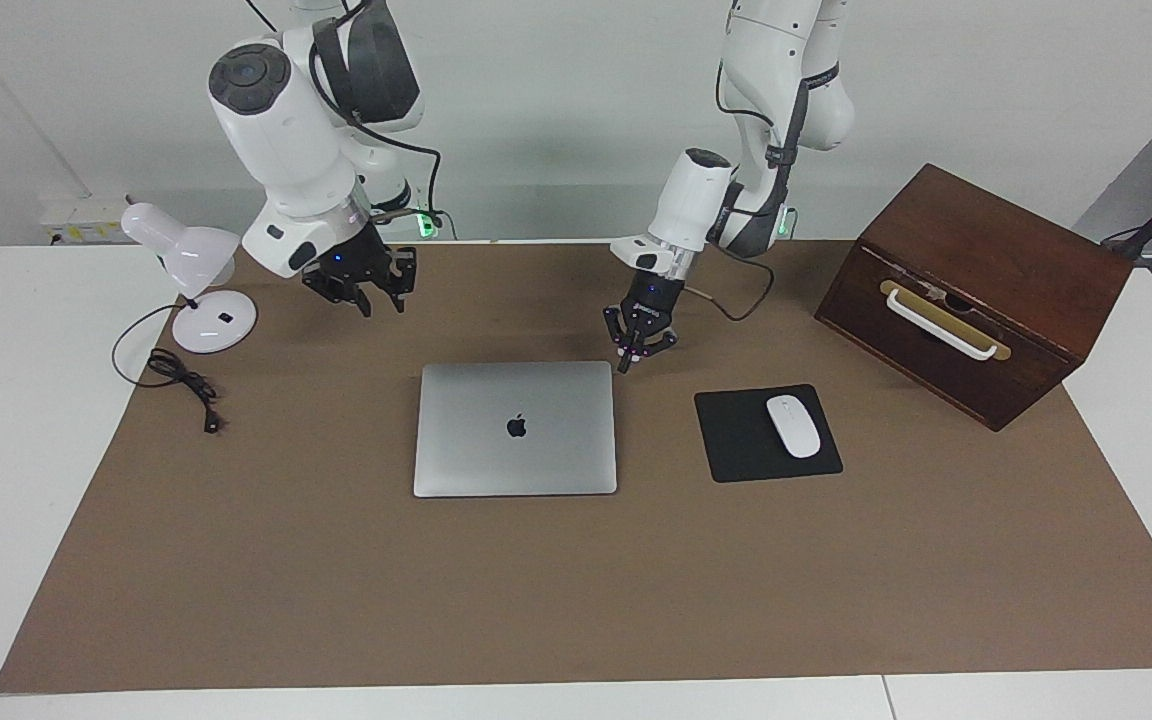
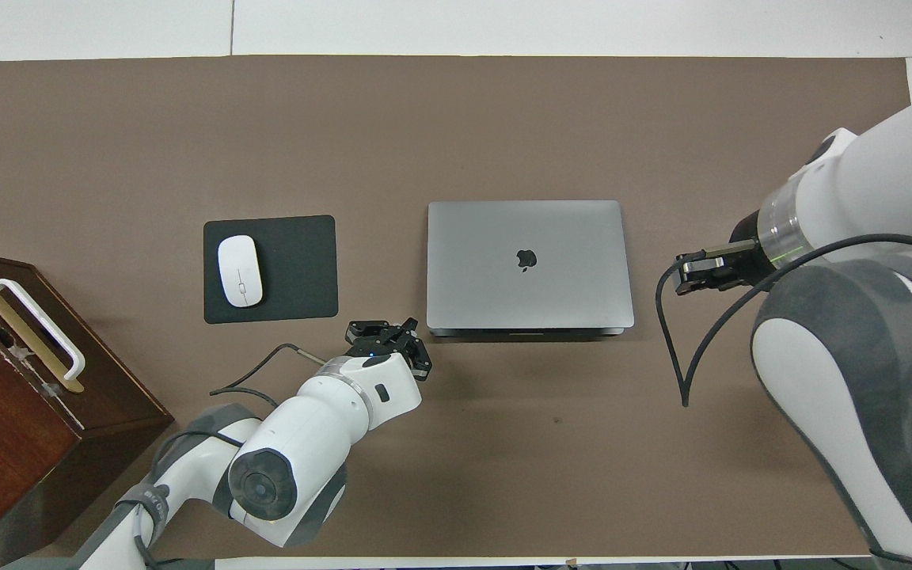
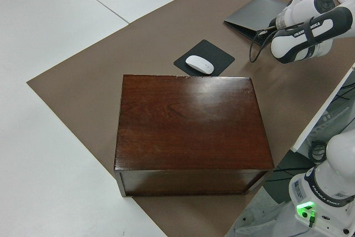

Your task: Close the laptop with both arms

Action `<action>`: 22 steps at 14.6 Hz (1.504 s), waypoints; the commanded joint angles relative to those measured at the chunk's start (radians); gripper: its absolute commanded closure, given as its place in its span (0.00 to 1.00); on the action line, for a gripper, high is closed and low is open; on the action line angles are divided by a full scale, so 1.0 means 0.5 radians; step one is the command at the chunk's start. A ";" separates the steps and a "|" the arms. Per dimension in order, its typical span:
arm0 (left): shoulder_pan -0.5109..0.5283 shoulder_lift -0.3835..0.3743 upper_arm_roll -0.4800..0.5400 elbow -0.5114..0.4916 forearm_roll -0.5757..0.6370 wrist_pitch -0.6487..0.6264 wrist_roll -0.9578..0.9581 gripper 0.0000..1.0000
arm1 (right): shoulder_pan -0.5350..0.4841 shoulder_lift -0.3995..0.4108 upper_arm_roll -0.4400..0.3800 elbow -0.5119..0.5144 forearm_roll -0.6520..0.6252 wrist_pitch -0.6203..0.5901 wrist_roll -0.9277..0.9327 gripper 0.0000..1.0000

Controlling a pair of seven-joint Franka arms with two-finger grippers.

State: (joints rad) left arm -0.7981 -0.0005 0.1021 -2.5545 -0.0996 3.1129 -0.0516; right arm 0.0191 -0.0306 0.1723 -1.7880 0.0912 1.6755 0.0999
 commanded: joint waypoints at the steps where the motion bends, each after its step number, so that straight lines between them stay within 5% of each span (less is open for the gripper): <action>1: 0.028 -0.336 -0.002 -0.088 0.003 -0.423 0.051 1.00 | -0.041 -0.083 0.023 -0.035 -0.032 -0.050 0.009 0.00; 7: 0.209 -0.747 0.007 0.114 0.003 -1.361 0.048 1.00 | -0.047 -0.114 -0.038 -0.032 -0.038 -0.117 0.012 0.00; 13: 0.537 -0.775 0.001 0.543 0.006 -2.004 0.063 1.00 | -0.041 0.000 -0.087 0.075 -0.237 -0.025 -0.022 0.00; 14: 0.595 -0.772 0.001 0.577 0.006 -2.050 0.054 0.77 | -0.041 0.073 -0.096 0.121 -0.259 -0.028 -0.022 0.00; 15: 0.672 -0.775 0.001 0.608 0.006 -2.069 0.045 0.19 | -0.041 0.086 -0.108 0.149 -0.259 -0.041 -0.022 0.00; 16: 0.733 -0.778 0.004 0.617 0.006 -2.090 0.045 0.00 | -0.038 0.080 -0.108 0.158 -0.259 -0.080 -0.022 0.00; 22: 1.148 -0.772 0.007 0.709 0.009 -2.195 0.137 0.00 | -0.038 0.046 -0.121 0.161 -0.256 -0.218 -0.052 0.00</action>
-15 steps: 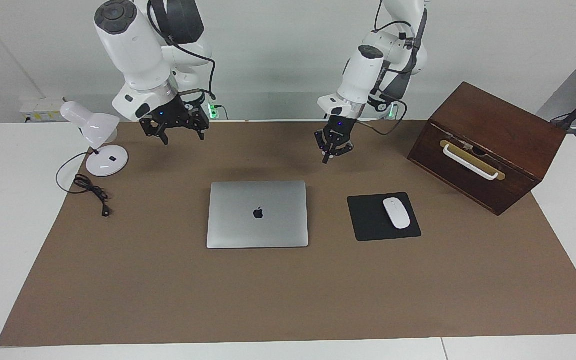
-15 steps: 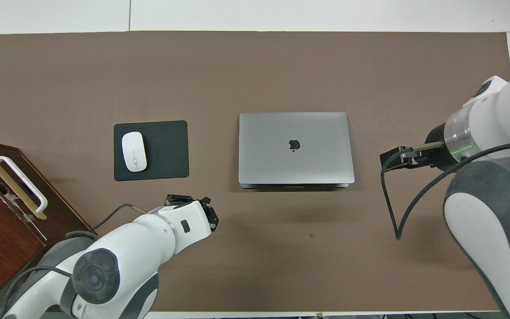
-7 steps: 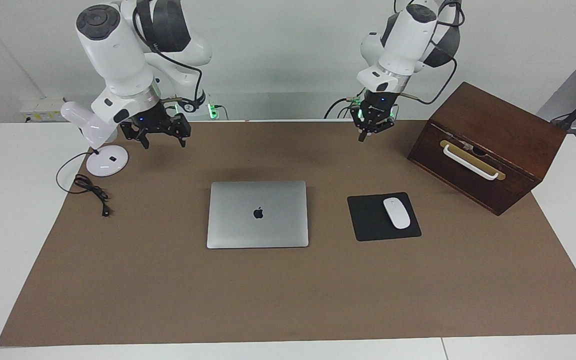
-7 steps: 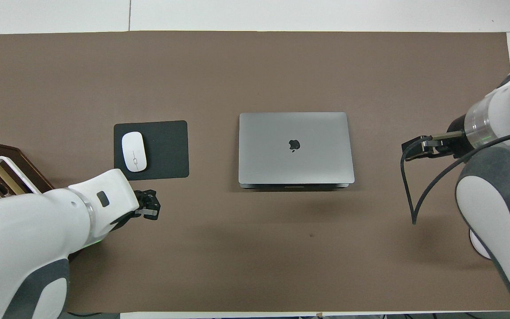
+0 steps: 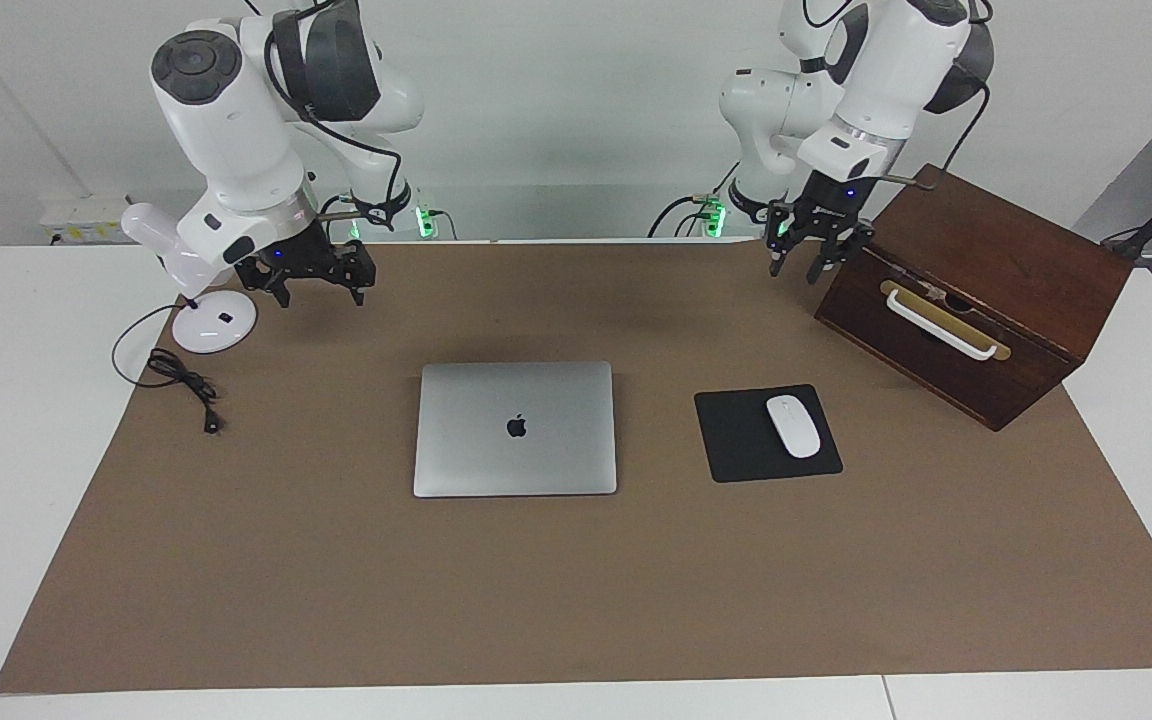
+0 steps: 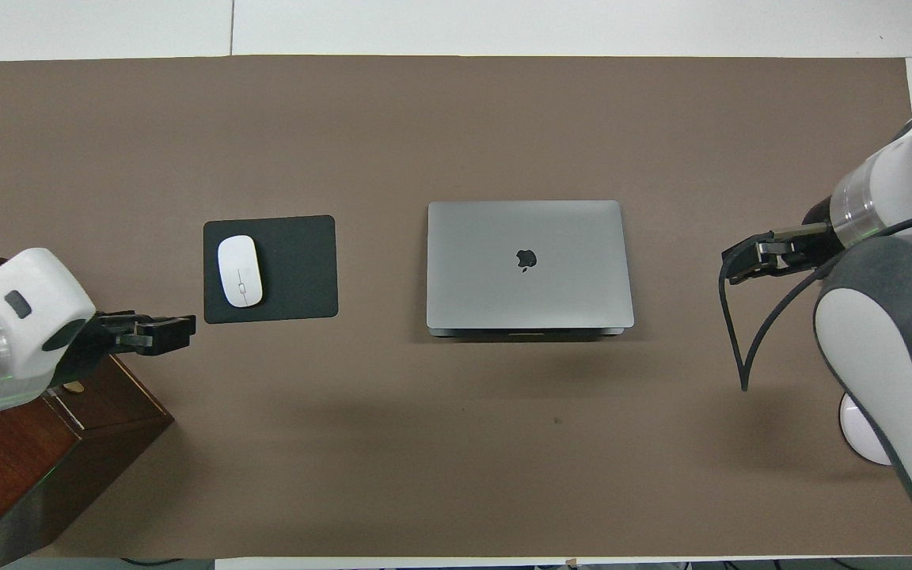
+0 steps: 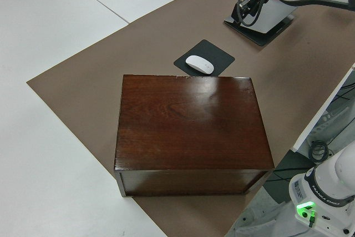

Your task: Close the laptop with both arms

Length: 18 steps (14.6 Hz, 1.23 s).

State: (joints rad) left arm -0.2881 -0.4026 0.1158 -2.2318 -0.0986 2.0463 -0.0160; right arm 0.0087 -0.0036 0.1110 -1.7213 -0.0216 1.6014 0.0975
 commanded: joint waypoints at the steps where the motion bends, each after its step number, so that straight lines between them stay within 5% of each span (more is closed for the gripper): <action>1: 0.174 0.038 -0.020 0.088 0.022 -0.064 0.166 0.00 | -0.017 -0.011 -0.001 0.028 -0.027 -0.077 -0.066 0.00; 4: 0.239 0.130 -0.020 0.290 0.148 -0.238 0.225 0.00 | -0.017 -0.014 -0.047 0.031 0.000 -0.080 -0.069 0.00; 9: 0.343 0.461 -0.020 0.993 0.154 -0.880 0.210 0.00 | -0.021 -0.023 -0.056 0.034 0.000 -0.080 -0.072 0.00; 18: 0.392 0.728 -0.020 1.258 0.136 -1.046 0.204 0.00 | -0.024 -0.002 -0.072 0.108 0.003 -0.070 -0.069 0.00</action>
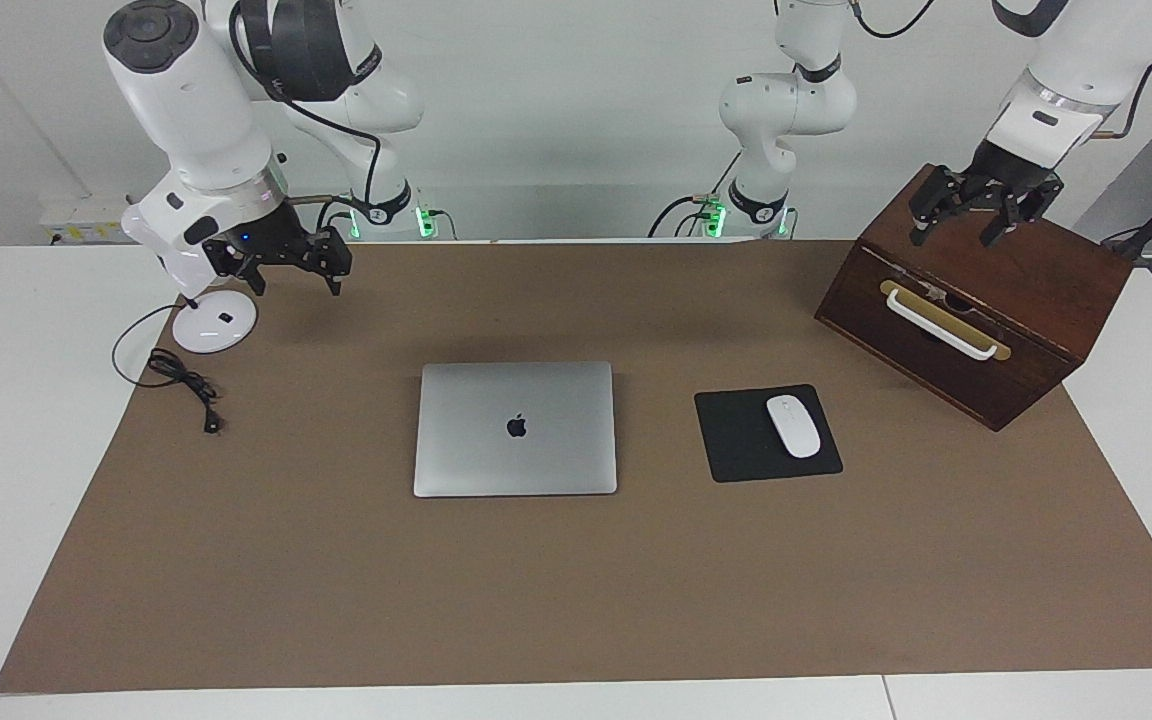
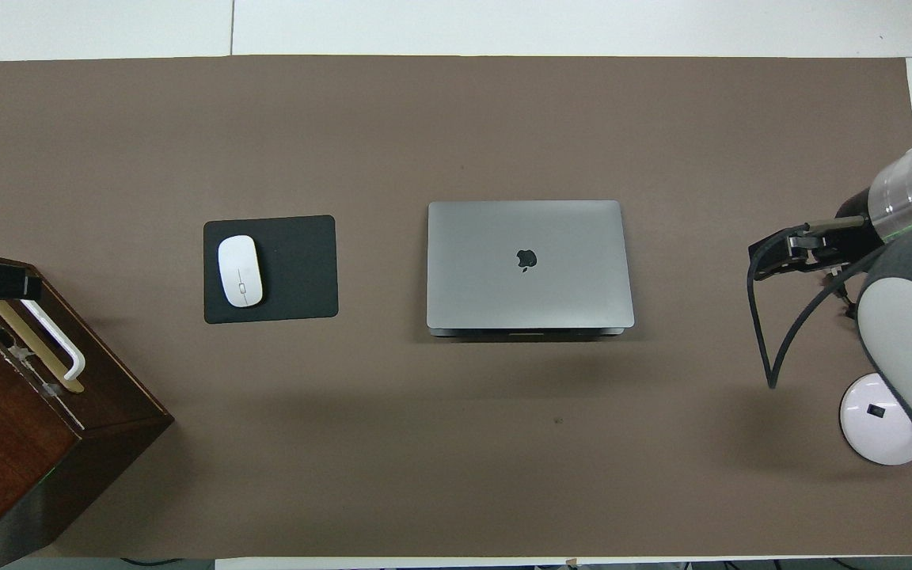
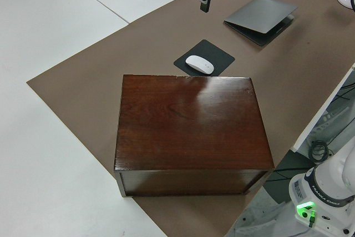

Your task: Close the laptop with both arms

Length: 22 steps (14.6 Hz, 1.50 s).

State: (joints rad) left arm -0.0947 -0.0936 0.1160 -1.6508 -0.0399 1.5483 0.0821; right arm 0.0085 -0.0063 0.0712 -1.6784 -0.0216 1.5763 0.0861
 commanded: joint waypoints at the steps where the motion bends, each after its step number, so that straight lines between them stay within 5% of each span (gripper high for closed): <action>1: -0.004 0.126 -0.020 0.083 0.021 -0.011 0.004 0.00 | -0.026 0.003 0.008 0.016 0.006 -0.023 -0.046 0.00; 22: 0.027 0.126 -0.042 -0.009 0.037 0.220 -0.106 0.00 | -0.029 0.000 0.011 0.010 0.006 -0.042 -0.043 0.00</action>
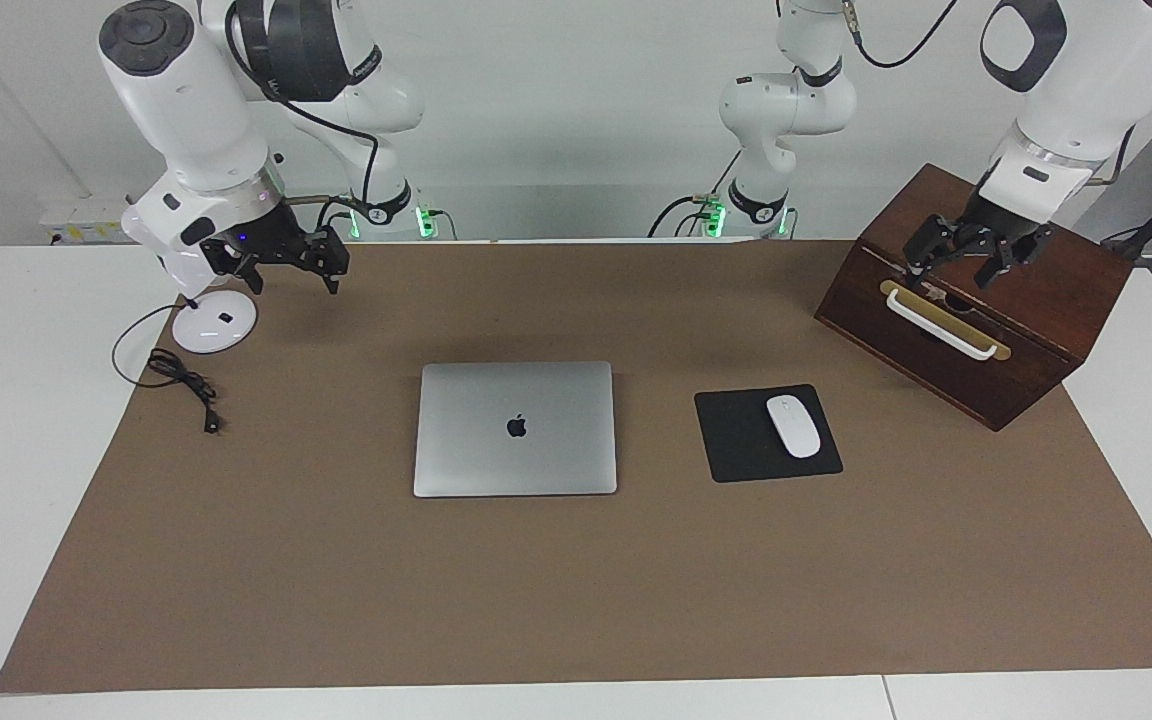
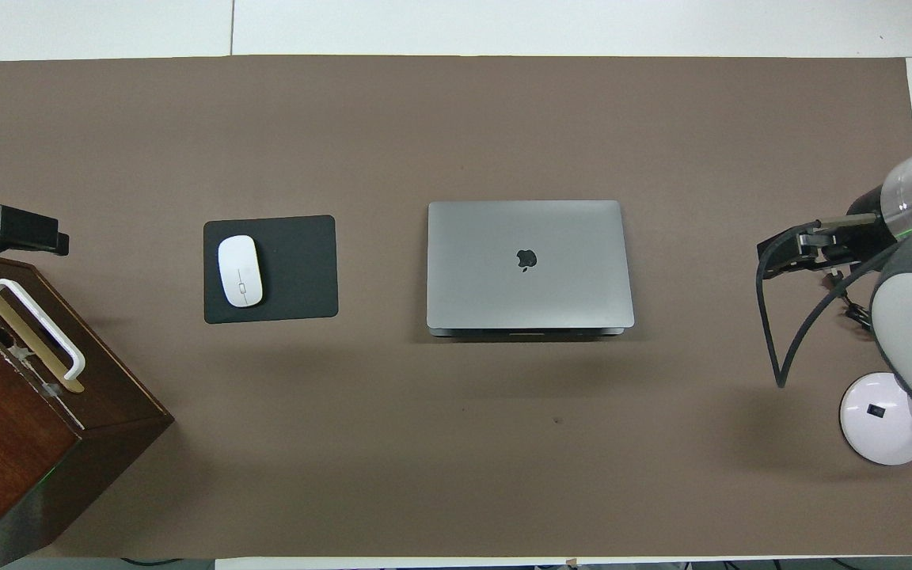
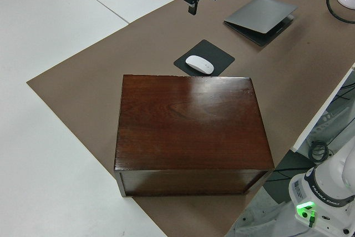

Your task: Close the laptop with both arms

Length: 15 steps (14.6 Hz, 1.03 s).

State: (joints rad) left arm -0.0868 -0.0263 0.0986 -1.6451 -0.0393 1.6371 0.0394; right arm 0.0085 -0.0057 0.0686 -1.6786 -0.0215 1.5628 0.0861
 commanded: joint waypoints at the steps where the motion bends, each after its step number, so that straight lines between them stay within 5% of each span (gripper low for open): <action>1: 0.005 -0.009 -0.007 -0.020 0.036 0.042 -0.023 0.00 | -0.026 0.002 0.013 0.016 0.006 -0.015 -0.046 0.00; 15: 0.005 -0.006 -0.007 -0.014 0.060 -0.007 -0.027 0.00 | -0.035 -0.004 0.019 0.019 0.015 -0.012 -0.040 0.00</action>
State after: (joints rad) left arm -0.0860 -0.0262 0.0952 -1.6472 -0.0267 1.6346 0.0390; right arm 0.0085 -0.0057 0.0690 -1.6762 -0.0215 1.5629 0.0861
